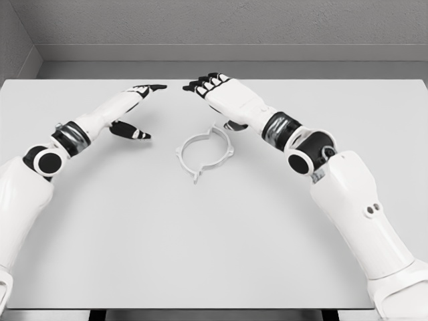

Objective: Assemble PVC drainage pipe clamps

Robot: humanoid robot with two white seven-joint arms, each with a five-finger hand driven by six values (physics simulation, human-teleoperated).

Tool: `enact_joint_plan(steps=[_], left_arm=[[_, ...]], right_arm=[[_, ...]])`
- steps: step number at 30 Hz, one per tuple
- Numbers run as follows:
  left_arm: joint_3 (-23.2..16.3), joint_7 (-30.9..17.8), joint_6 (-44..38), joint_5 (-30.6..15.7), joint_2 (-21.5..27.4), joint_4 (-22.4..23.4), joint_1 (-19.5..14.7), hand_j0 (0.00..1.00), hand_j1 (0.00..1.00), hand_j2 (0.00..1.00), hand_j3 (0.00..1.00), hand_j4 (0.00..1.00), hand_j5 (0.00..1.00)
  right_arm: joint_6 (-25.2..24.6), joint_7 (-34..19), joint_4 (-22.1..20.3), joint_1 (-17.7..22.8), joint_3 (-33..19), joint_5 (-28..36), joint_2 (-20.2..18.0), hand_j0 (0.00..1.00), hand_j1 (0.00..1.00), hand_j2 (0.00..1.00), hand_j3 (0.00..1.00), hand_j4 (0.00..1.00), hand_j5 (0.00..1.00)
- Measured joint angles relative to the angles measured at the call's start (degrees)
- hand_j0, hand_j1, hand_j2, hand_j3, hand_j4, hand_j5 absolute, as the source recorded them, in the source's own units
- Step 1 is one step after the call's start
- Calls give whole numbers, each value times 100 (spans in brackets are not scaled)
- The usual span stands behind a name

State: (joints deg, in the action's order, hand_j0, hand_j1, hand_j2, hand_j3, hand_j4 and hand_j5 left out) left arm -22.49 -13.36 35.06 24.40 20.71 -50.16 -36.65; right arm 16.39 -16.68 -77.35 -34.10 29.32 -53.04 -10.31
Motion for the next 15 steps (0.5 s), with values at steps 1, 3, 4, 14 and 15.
enact_joint_plan(steps=[1,3,4,14,15], left_arm=[[2,1,0,-1,27,15,-17,100,100,100,100,100,100],[2,3,0,-1,76,56,-70,100,100,100,100,100,100],[1,4,0,-1,100,71,-70,100,100,100,100,100,100],[-6,12,0,0,513,224,-246,100,100,100,100,100,100],[-7,13,0,1,530,233,-255,100,100,100,100,100,100]], right_arm=[[-19,-2,33,0,55,-1,1,100,100,100,100,100,100],[-44,-3,85,-17,122,-2,3,100,100,100,100,100,100],[-52,-4,125,-35,146,-3,7,100,100,100,100,100,100],[-70,-5,654,-281,481,-92,238,100,100,100,100,100,100],[-70,-5,680,-281,512,-97,262,100,100,100,100,100,100]])
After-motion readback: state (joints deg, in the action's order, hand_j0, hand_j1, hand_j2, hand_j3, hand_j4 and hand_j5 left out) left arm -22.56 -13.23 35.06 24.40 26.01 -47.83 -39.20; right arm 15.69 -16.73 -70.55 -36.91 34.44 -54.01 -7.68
